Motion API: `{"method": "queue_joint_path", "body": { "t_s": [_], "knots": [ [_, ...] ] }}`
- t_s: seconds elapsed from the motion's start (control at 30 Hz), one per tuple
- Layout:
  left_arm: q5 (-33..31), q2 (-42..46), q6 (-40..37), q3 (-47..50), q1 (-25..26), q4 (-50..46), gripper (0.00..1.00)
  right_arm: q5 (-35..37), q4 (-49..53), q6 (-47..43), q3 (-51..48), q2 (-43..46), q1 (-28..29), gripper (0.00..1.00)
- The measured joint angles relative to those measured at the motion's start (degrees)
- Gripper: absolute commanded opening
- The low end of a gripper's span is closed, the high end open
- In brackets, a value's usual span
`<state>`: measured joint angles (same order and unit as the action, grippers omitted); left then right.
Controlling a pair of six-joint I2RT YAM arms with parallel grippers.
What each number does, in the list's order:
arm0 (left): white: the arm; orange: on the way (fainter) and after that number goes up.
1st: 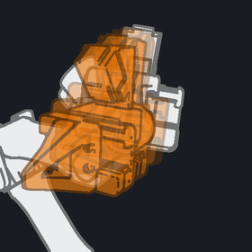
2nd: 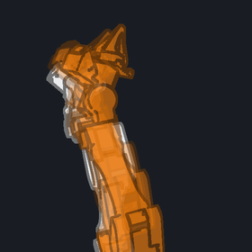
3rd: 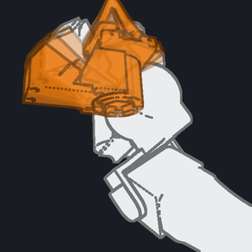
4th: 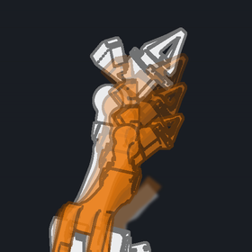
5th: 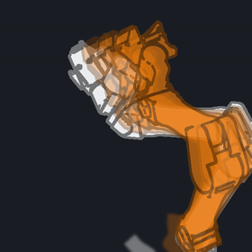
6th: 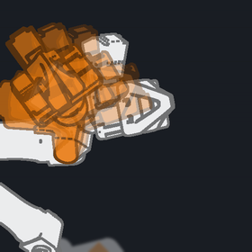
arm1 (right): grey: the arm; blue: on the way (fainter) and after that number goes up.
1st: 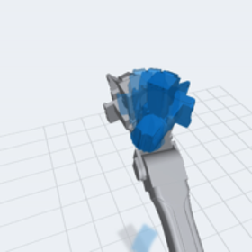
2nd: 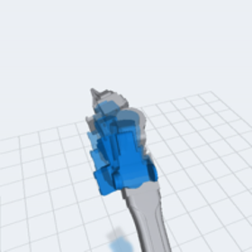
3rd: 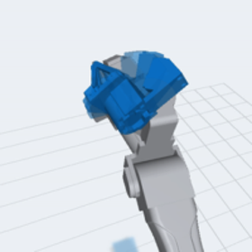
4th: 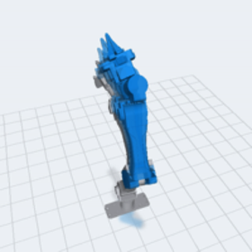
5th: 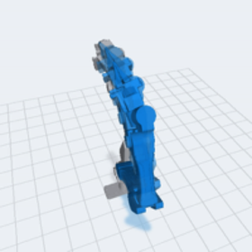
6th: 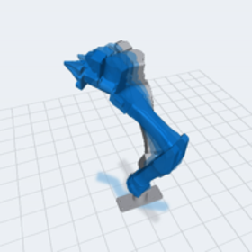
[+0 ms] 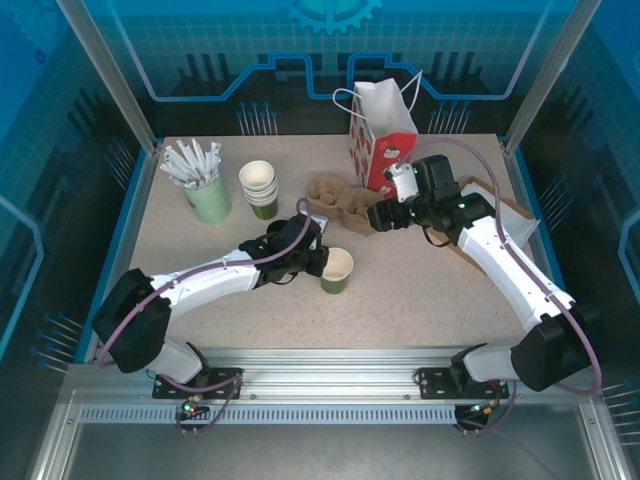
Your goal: Pack the takeout coffee
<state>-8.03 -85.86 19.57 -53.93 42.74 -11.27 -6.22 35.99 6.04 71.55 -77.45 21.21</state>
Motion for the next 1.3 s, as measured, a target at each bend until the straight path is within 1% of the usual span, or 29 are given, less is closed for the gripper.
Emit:
{"method": "queue_joint_path", "body": {
  "t_s": [0.1,0.27,0.37,0.47,0.53,0.63,0.67,0.73,0.83,1.0,1.3],
  "knots": [
    [-0.8,-0.8,0.0,0.0,0.3,1.1,0.21,0.0,0.0,0.0,-0.1,-0.8,0.0,0.75],
    [-1.8,-0.7,0.1,0.0,0.4,1.4,0.43,0.0,0.0,0.0,-0.3,-1.4,0.2,0.75],
    [-3.3,1.4,-0.3,0.0,0.5,0.9,0.49,0.1,0.0,0.0,-0.3,-1.4,0.8,0.75],
    [-5.6,6.3,-0.4,0.0,-0.2,-0.2,0.53,0.3,0.0,-0.2,-0.3,-1.2,2.6,0.75],
    [-6.2,9.5,0.0,0.0,-2.1,-1.1,0.53,0.3,-0.3,-0.3,-0.3,-0.9,4.1,0.75],
    [-6.7,11.7,1.4,0.0,-8.7,-3.1,0.54,0.2,-1.5,-0.3,-0.3,-0.5,6.4,0.75],
    [-7.1,11.5,1.8,0.0,-11.3,-4.0,0.54,0.2,-1.9,-0.3,-0.3,-0.5,7.0,0.75],
    [-7.7,10.5,2.4,0.0,-14.9,-5.6,0.55,0.2,-2.4,-0.3,-0.3,-0.5,7.8,0.75],
    [-7.6,8.5,3.0,0.0,-18.1,-6.7,0.55,0.2,-3.1,-0.3,-0.3,-0.6,8.5,0.75],
    [-7.6,4.2,3.0,0.0,-21.0,-6.9,0.53,0.2,-3.9,-0.3,-0.3,-1.6,9.0,0.75],
    [-6.5,-3.2,2.5,-0.5,-21.6,-6.5,0.41,0.2,-3.9,-0.3,-0.3,-3.3,9.6,0.76]
  ]
}}
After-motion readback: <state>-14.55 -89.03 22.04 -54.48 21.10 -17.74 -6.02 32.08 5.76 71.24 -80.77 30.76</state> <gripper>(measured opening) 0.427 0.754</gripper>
